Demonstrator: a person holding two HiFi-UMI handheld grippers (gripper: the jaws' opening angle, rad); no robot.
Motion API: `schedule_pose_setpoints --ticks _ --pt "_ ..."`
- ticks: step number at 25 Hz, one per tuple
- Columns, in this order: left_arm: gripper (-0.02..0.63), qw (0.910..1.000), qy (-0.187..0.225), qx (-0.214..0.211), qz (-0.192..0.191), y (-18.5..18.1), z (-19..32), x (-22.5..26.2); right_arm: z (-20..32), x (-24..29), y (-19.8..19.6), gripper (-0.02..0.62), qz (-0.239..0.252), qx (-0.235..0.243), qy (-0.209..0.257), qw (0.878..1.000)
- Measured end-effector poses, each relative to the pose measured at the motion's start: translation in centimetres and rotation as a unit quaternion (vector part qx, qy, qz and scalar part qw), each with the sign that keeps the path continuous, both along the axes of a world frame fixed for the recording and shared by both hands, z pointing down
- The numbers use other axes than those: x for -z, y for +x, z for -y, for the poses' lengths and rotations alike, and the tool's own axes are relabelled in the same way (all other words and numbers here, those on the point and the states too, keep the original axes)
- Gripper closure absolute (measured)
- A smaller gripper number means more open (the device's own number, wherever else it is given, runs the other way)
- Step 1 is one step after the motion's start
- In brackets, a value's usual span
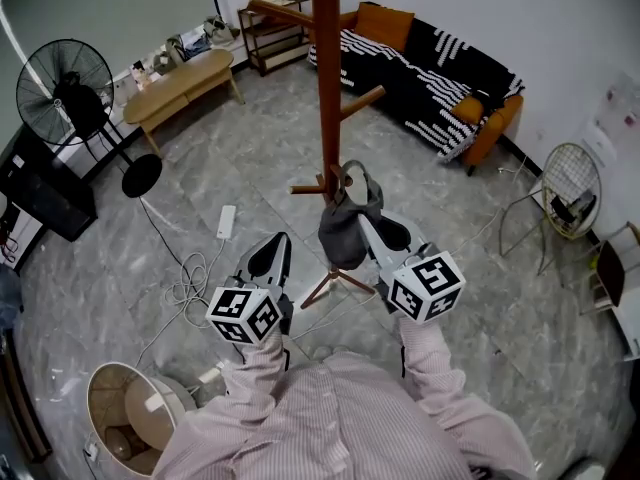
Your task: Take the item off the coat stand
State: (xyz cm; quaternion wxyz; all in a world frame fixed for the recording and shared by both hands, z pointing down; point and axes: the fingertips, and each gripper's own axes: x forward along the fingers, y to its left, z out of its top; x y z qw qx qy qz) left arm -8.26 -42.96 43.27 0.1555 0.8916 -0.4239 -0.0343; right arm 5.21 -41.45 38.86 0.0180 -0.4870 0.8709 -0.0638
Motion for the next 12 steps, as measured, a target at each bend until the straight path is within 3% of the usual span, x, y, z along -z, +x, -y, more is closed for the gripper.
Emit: schedule_pose_setpoints --ticks 12 --pt "0.604 0.9997 0.016 -0.015 0.01 1.2 -0.7 0.6 -2.6 -0.6 2.8 0.571 0.048 0.007 0.016 0.999"
